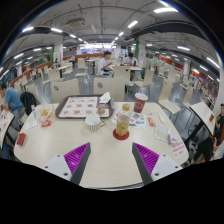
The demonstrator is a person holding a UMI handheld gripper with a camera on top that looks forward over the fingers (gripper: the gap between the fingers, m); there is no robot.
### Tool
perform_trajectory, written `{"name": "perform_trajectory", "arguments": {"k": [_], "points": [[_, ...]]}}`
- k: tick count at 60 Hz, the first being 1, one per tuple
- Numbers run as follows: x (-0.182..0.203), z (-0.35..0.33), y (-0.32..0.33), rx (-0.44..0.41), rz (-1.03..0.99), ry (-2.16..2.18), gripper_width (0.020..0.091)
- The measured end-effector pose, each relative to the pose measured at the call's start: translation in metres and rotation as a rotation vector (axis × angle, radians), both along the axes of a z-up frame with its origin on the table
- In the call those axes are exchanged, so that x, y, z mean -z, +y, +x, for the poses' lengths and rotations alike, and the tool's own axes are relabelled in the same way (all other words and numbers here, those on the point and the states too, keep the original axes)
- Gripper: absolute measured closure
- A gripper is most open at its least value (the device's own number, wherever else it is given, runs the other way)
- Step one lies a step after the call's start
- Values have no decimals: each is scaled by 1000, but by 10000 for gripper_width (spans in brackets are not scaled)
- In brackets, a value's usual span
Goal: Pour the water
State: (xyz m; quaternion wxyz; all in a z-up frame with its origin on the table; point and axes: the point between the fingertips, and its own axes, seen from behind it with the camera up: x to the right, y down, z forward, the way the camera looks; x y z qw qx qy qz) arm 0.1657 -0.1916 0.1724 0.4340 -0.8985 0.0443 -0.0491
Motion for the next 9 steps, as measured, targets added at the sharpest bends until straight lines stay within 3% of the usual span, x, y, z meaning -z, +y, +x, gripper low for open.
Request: {"name": "perform_trajectory", "arguments": {"k": [9], "points": [[3,-3,-8,-14,-9,4,254]]}}
